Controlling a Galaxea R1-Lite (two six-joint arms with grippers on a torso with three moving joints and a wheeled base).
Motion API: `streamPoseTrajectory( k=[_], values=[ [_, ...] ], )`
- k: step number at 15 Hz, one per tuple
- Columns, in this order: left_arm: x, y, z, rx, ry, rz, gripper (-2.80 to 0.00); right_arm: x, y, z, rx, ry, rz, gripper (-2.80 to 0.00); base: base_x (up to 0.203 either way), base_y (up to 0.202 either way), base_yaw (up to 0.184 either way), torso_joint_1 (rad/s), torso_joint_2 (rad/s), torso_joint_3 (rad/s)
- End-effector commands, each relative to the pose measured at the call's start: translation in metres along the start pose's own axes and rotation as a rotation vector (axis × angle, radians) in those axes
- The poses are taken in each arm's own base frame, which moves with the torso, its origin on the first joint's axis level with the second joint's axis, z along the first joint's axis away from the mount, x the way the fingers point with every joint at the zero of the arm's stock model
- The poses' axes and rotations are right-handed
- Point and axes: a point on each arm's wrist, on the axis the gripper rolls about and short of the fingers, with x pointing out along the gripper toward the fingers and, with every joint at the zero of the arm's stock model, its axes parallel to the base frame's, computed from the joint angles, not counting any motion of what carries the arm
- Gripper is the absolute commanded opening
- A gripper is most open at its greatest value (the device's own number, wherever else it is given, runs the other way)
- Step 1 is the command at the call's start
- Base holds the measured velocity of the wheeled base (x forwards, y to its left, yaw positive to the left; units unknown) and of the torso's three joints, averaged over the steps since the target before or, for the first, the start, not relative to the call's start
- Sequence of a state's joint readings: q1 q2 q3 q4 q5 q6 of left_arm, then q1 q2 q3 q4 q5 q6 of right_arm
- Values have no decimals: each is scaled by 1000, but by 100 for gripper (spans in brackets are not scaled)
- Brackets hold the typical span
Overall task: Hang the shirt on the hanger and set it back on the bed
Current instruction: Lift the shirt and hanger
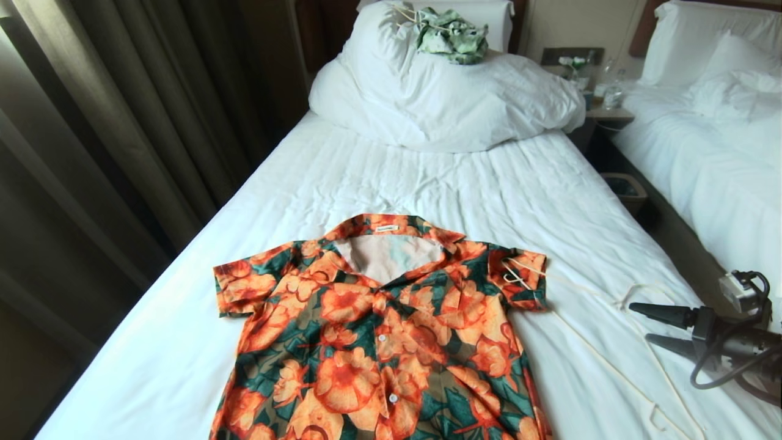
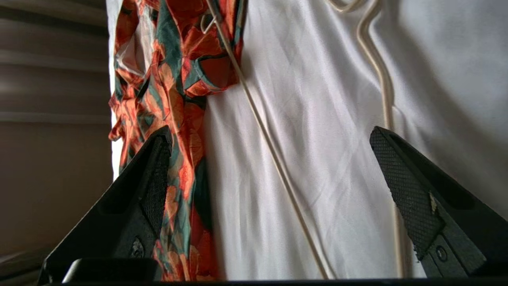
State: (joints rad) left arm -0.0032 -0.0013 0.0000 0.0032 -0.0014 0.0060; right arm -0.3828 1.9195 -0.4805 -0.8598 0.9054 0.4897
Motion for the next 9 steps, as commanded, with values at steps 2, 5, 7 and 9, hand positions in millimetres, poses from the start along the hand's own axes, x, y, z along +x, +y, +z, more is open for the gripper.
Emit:
streamPoseTrajectory(
  k=[2,5,7,9],
  values=[
    [0,0,0,0,1,0,-280,2,3,0,47,31,89,0,0,0,0,0,0,0],
    [0,0,0,0,1,0,-280,3,2,-1,65,59,130,0,0,0,0,0,0,0],
    [0,0,0,0,1,0,-280,-3,-2,0,56,37,112,0,0,0,0,0,0,0],
    [0,0,0,0,1,0,-280,-14,-4,1,47,3,93,0,0,0,0,0,0,0]
  ],
)
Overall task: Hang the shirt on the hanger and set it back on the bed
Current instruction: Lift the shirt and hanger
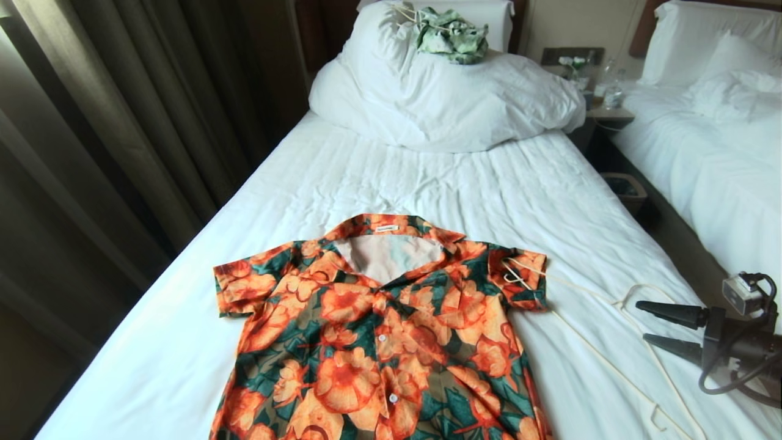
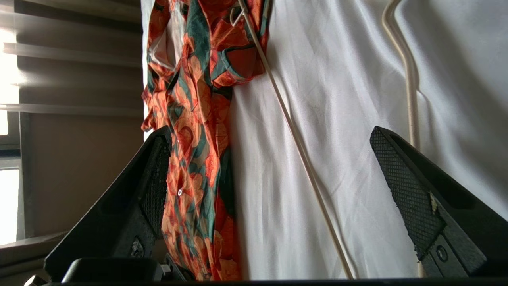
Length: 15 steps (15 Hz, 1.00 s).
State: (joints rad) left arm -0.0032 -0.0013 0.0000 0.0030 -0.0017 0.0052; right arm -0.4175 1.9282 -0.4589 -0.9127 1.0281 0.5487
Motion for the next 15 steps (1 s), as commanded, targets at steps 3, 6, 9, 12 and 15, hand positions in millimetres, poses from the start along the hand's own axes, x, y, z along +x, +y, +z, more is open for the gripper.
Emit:
streamPoseTrajectory(
  k=[3,6,9,12,15],
  values=[
    [0,0,0,0,1,0,-280,-11,1,2,27,-42,-61,0,0,0,0,0,0,0],
    [0,0,0,1,1,0,-280,4,-8,-5,60,-17,-128,0,0,0,0,0,0,0],
    [0,0,0,-1,1,0,-280,15,-19,-10,-2,9,-142,0,0,0,0,0,0,0],
    [0,0,0,0,1,0,-280,21,-20,-17,-10,40,-105,0,0,0,0,0,0,0],
    [0,0,0,1,1,0,-280,27,-27,-19,-27,79,-2,0,0,0,0,0,0,0]
  ],
)
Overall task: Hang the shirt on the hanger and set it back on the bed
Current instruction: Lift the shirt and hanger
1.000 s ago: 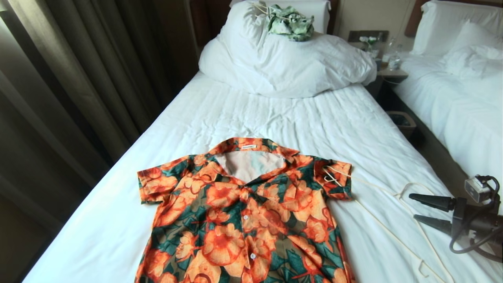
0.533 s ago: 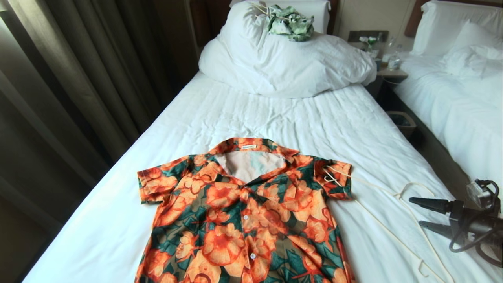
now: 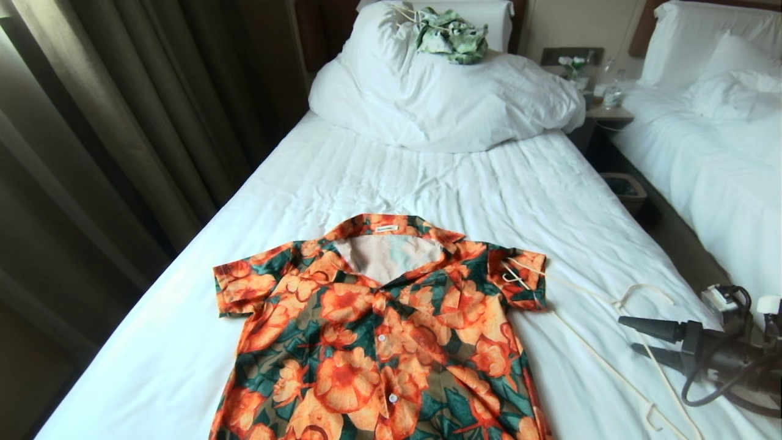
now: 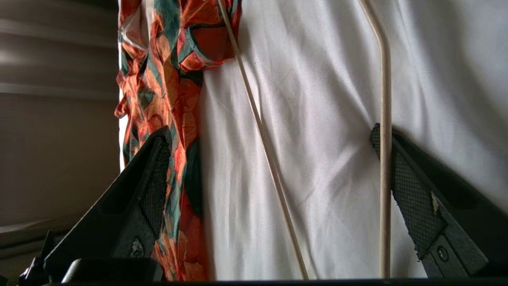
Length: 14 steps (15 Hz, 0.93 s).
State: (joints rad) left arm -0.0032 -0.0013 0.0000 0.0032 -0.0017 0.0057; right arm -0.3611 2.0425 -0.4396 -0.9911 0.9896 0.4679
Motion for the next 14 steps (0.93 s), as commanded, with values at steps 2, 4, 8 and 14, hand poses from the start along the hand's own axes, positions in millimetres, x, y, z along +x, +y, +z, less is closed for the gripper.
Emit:
streamPoseTrajectory(
  k=[2,4,8,14],
  values=[
    [0,0,0,0,1,0,-280,7,-9,-5,22,42,46,0,0,0,0,0,0,0],
    [0,0,0,-1,1,0,-280,7,-6,-3,-16,28,67,0,0,0,0,0,0,0],
    [0,0,0,-1,1,0,-280,15,-19,-3,-88,-4,96,0,0,0,0,0,0,0],
    [0,0,0,0,1,0,-280,26,-36,-22,-152,-29,108,0,0,0,0,0,0,0]
  ],
)
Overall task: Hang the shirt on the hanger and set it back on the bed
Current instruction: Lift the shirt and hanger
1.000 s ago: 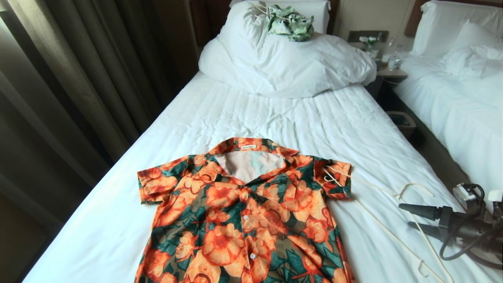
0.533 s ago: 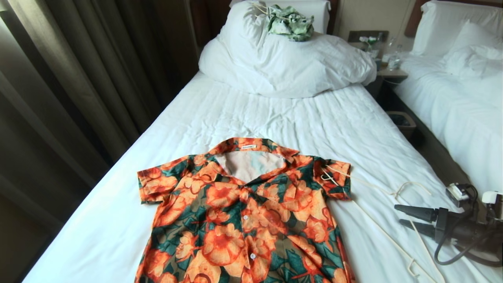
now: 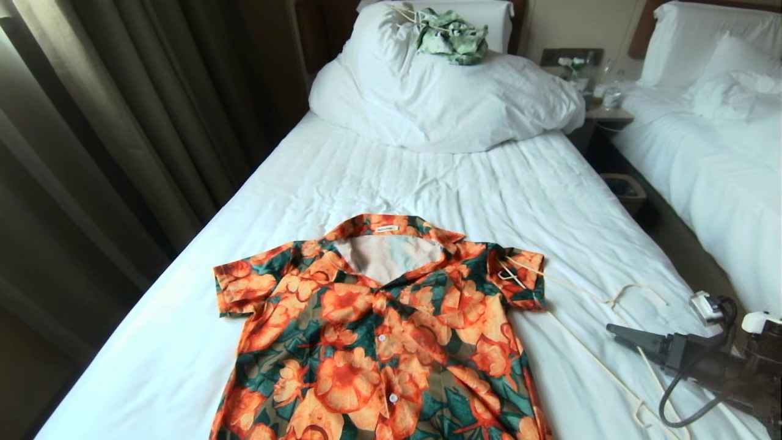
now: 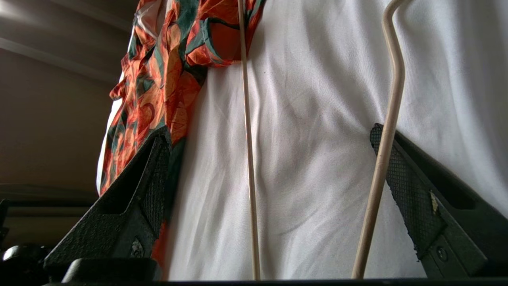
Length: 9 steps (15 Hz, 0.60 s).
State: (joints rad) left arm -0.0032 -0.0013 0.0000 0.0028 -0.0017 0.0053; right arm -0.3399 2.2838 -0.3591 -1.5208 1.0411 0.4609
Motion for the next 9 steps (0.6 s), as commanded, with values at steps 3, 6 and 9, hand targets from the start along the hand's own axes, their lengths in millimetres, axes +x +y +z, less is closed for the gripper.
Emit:
streamPoseTrajectory(
  k=[3,6,9],
  values=[
    [0,0,0,1,2,0,-280,3,1,-5,41,19,12,0,0,0,0,0,0,0],
    [0,0,0,0,2,0,-280,8,15,13,159,-3,52,0,0,0,0,0,0,0],
    [0,0,0,1,2,0,-280,12,14,15,170,0,61,0,0,0,0,0,0,0]
  ],
)
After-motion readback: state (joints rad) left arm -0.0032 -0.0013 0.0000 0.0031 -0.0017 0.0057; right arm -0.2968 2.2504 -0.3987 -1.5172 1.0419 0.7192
